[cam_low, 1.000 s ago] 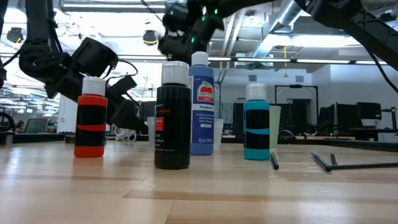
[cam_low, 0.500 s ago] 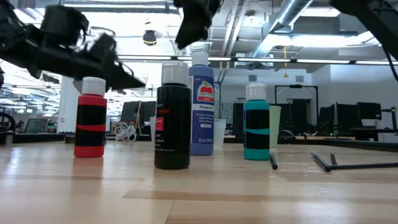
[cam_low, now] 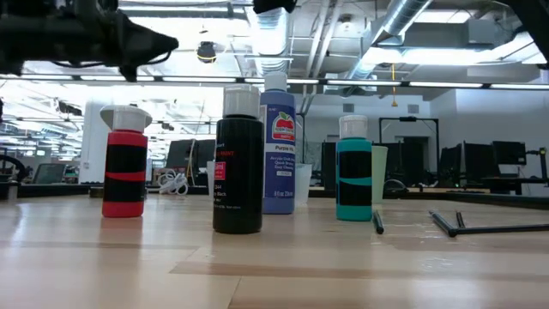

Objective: Pick & Place Paint Supplies
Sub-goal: Put the small red paint bottle into the bin

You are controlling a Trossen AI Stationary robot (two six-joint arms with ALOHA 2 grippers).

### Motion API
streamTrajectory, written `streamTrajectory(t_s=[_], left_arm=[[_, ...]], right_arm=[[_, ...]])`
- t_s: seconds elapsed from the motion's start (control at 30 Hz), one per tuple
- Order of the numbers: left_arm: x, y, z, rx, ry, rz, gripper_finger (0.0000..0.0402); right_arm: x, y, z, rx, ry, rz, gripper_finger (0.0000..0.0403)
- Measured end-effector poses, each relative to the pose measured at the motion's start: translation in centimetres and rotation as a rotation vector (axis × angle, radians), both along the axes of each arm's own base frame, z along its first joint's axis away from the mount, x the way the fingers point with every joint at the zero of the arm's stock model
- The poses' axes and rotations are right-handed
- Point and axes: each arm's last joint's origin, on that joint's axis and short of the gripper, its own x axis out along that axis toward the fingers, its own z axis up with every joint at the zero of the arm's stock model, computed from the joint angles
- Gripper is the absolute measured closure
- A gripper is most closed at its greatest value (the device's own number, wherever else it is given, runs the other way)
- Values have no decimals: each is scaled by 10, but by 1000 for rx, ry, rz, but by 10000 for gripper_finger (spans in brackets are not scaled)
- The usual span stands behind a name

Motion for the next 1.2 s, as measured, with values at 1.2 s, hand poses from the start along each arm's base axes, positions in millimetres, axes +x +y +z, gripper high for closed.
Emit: streamTrajectory(t_s=[1.2], left_arm=[[-20, -22, -34, 117, 178, -275, 401]], right_arm=[[58, 132, -100, 166, -270, 334, 281]])
